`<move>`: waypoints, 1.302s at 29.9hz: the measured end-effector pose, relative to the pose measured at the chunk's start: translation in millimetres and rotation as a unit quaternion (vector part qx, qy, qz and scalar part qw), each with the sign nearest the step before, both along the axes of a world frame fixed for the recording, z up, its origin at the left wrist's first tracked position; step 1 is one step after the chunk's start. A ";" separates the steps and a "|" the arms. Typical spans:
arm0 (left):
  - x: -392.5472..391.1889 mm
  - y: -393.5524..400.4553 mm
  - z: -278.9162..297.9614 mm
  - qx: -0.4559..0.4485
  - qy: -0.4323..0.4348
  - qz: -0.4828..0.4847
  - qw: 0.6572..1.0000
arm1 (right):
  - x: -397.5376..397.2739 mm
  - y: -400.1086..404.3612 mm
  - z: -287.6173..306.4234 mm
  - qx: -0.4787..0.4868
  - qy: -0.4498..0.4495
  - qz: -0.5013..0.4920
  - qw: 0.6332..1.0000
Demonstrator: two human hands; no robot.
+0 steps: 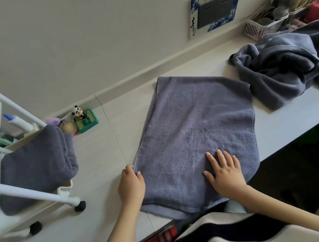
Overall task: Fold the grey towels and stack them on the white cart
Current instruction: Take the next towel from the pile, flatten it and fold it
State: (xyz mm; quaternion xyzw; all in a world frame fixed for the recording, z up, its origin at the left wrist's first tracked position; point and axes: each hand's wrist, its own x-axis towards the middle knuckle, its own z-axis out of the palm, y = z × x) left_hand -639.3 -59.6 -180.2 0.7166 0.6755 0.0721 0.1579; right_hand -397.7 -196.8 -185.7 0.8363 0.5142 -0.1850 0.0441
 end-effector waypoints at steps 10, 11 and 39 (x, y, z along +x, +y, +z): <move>-18.9 -14.6 -13.9 0.070 -0.003 0.016 0.997 | 11.9 36.8 -0.3 -0.013 0.013 0.084 0.996; -23.8 -17.2 -15.1 0.069 -0.004 0.033 0.997 | 11.5 44.4 -1.5 -0.013 0.014 0.099 0.995; 29.0 -51.6 8.7 -0.057 -0.076 0.082 0.992 | 70.7 38.9 4.9 -0.013 -0.026 0.047 0.998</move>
